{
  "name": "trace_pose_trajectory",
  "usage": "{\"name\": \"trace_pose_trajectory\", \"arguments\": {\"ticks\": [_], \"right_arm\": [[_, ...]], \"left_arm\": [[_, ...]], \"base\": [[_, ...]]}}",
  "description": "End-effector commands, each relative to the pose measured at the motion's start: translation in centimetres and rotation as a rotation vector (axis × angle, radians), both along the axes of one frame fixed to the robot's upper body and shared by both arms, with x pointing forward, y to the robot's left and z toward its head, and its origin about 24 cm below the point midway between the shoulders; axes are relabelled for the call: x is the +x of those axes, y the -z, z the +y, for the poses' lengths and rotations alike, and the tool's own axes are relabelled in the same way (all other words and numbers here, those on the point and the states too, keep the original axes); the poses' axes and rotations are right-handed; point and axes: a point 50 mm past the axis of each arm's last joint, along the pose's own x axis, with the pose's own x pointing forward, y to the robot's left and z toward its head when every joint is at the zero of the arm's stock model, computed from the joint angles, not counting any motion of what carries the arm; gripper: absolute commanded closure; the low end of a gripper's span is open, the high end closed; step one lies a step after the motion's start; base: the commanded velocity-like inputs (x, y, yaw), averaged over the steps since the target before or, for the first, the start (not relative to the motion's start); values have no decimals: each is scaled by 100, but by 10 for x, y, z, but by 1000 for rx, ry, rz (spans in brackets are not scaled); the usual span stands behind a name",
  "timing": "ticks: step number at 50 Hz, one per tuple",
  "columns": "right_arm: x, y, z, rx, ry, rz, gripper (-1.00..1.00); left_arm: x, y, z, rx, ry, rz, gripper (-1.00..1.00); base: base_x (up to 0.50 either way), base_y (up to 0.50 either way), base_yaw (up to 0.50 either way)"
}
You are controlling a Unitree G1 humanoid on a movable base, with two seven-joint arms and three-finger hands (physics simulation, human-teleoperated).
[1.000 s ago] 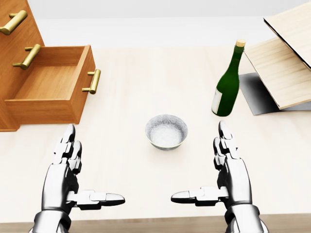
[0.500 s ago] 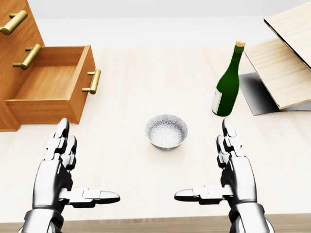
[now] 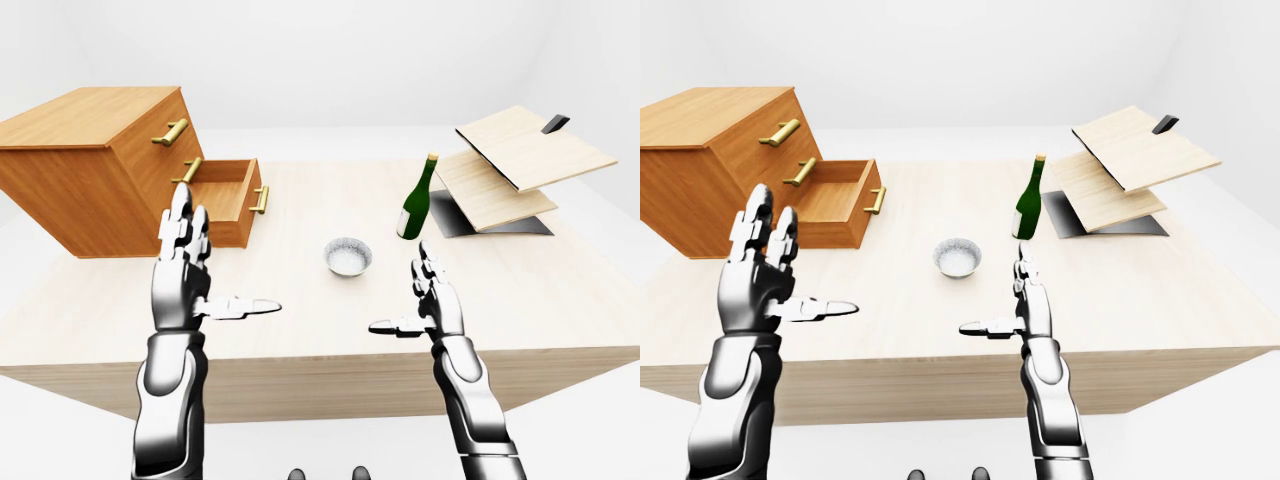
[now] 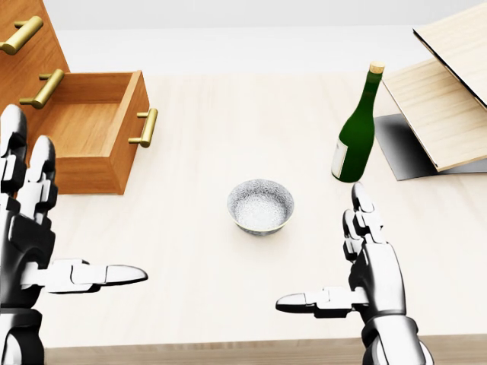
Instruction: Put the bowl on top of the cabinet.
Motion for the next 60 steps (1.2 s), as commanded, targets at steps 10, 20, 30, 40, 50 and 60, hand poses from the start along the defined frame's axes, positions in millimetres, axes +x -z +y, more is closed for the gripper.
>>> {"name": "trace_pose_trajectory", "arguments": {"ticks": [10,20,30,40,50,60], "right_arm": [[1,0,-1,-3,6,2,-100],[1,2,0,-4,4,3,-100],[1,3,0,-5,3,3,-100],[0,1,1,-6,2,2,-100],[0,2,1,-6,1,1,-100],[0,2,1,-6,0,0,-100]], "left_arm": [[-30,-73,21,52,-44,-347,-100],[-41,-92,27,49,-52,-449,-100],[-55,-115,43,49,-92,-567,-100],[-63,-126,51,48,-111,-620,-100],[-72,-138,61,44,-133,-674,-100],[-81,-148,68,31,-141,-721,-100]], "base": [[0,0,0],[0,0,0],[0,0,0],[0,0,0],[0,0,0],[0,0,0]]}}
